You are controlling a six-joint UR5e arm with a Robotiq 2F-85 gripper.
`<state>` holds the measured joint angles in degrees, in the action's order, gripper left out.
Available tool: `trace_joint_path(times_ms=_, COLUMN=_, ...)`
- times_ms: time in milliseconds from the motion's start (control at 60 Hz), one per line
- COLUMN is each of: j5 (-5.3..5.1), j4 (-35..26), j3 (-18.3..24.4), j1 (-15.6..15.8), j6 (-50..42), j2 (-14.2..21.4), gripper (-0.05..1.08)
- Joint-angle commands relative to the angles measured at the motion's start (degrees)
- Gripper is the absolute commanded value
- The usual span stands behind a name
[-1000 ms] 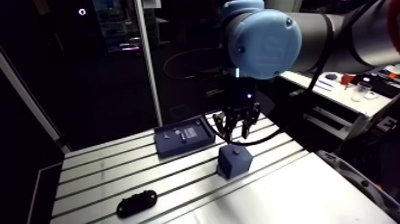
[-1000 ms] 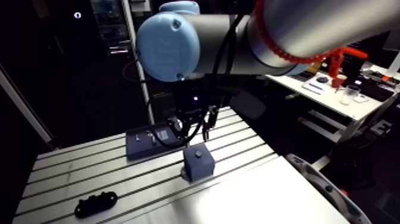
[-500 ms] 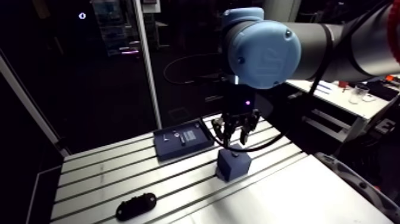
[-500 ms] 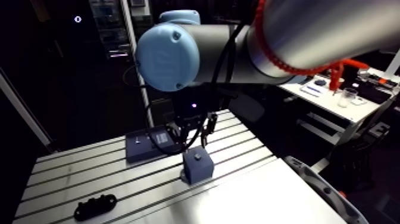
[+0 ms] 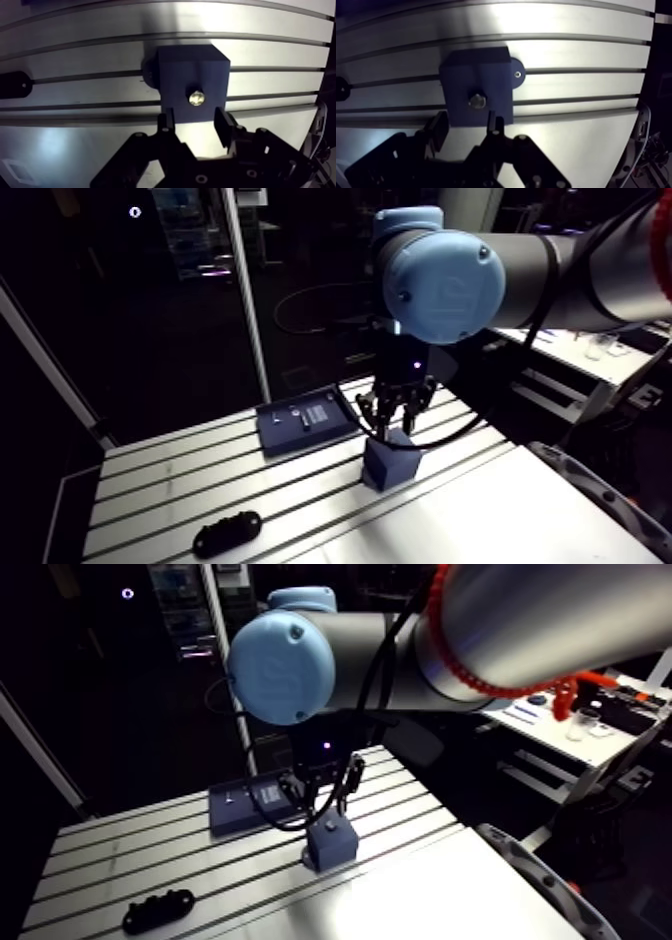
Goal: Pick up the M10 bolt and insert it into the hex recess until seated.
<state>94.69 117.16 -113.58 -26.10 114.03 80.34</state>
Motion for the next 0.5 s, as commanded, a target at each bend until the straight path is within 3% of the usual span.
trace_joint_path(times_ms=17, j5=-0.16, j4=1.43, j3=-0.20, j1=-0.01, j6=0.45, j2=-0.63, gripper=0.47)
trace_joint_path(times_ms=500, j5=-1.30, j4=1.63, j3=-0.20, j1=-0.97, j6=1.93, j2=-1.63, gripper=0.49)
